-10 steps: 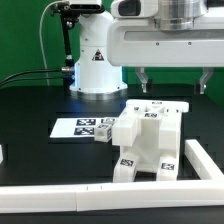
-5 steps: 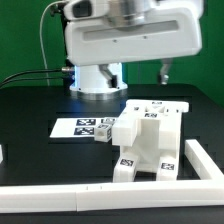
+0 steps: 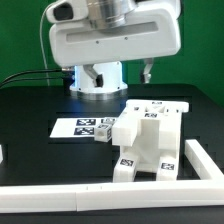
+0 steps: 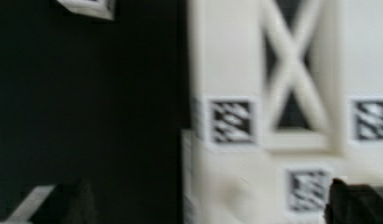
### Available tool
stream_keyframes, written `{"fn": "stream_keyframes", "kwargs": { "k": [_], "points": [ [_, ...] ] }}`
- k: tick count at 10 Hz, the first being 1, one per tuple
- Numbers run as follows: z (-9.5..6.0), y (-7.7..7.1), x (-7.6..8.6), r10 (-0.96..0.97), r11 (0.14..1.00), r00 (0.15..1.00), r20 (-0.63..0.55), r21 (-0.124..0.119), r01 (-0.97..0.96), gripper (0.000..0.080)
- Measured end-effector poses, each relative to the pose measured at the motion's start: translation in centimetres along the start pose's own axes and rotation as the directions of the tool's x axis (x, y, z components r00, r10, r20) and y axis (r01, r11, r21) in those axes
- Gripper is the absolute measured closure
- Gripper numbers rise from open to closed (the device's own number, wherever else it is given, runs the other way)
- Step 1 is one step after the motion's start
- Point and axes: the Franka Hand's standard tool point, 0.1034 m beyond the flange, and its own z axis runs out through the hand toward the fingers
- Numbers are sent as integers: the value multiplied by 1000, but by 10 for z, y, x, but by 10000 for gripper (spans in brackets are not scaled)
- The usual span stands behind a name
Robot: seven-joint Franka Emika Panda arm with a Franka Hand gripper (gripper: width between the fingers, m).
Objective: Assemble chair
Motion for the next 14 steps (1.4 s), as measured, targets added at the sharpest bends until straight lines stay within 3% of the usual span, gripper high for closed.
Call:
{"fn": "stream_keyframes", "kwargs": {
  "k": [1,3,6,8,10,14],
  "points": [
    [3,20,-4,15,1000,1000,12,0,-15,150],
    [10,41,-8,53,999,999,13,11,-53,150],
    [12,42,-8,31,999,999,11,12,-31,150],
    [30,68,-20,6,1000,1000,23,9,-6,150],
    [44,81,-25,-87,996,996,-22,-16,86,150],
    [51,79,-32,-79,997,996,-35,-28,78,150]
  ]
}}
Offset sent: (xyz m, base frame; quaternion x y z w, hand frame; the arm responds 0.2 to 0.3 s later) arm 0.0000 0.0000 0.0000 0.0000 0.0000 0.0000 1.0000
